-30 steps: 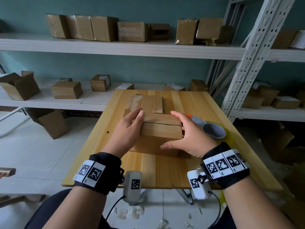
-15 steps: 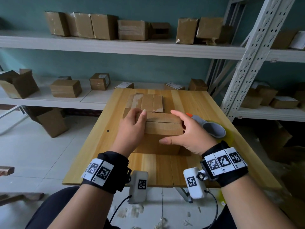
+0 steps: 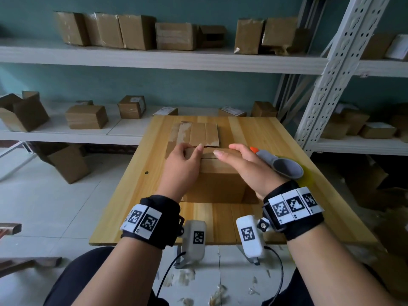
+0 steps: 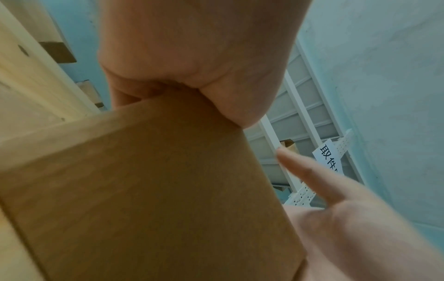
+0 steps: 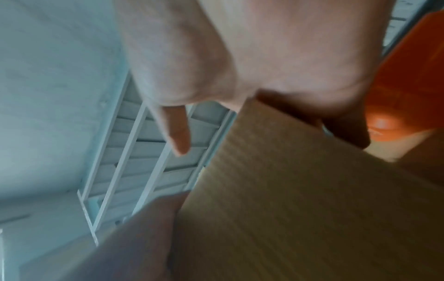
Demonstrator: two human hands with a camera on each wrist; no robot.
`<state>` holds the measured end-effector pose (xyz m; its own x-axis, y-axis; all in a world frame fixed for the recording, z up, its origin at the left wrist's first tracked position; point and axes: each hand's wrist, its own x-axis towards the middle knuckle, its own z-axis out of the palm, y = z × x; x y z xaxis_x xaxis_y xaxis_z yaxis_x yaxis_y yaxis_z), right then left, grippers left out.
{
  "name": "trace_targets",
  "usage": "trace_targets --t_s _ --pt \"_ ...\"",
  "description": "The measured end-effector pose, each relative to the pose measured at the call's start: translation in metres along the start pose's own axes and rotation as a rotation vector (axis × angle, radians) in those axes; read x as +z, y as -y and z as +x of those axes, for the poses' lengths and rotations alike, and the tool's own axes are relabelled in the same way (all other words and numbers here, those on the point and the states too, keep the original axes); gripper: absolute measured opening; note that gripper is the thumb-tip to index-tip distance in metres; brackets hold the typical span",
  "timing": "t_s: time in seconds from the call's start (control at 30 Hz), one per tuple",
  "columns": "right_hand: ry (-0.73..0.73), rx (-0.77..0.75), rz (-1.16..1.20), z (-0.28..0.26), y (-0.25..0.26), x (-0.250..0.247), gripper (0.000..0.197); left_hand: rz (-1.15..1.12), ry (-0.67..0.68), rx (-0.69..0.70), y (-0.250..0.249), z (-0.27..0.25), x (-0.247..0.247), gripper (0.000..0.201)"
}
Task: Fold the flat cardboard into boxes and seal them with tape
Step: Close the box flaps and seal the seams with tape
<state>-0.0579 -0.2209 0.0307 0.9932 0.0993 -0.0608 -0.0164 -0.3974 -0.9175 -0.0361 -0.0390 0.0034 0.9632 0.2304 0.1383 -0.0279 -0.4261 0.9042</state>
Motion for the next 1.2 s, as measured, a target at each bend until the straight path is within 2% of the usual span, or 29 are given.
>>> trace_targets --t_s 0.13,0.27,0.43,0.73,1.0,1.1,1.2 --pt "-0.192 -0.053 -0.095 0.002 0.0 0.015 0.072 0.03 -0.014 -0.006 -0.002 0.004 -0.001 0.041" --pt "-0.283 -0.08 -0.19 0.002 0.0 0.021 0.065 0.063 -0.025 0.027 -0.004 0.002 -0.003 0.04" --pt "-0.281 -0.077 -0.227 0.007 -0.001 0.019 0.044 0.222 -0.089 0.068 -0.006 -0.007 0.0 0.052" --pt "-0.238 -0.06 -0.252 0.01 0.002 0.015 0.026 0.094 -0.042 0.064 -0.007 -0.013 0.0 0.041" --pt "-0.244 -0.109 -0.19 0.011 -0.003 0.014 0.029 -0.04 -0.065 -0.017 -0.005 -0.015 -0.004 0.045" --pt "-0.264 -0.132 -0.129 0.015 -0.006 0.011 0.026 -0.074 -0.059 -0.018 -0.006 -0.014 -0.01 0.038" --pt "-0.292 -0.156 -0.103 0.014 -0.008 0.012 0.032 -0.106 -0.081 -0.027 -0.007 -0.016 -0.013 0.031"
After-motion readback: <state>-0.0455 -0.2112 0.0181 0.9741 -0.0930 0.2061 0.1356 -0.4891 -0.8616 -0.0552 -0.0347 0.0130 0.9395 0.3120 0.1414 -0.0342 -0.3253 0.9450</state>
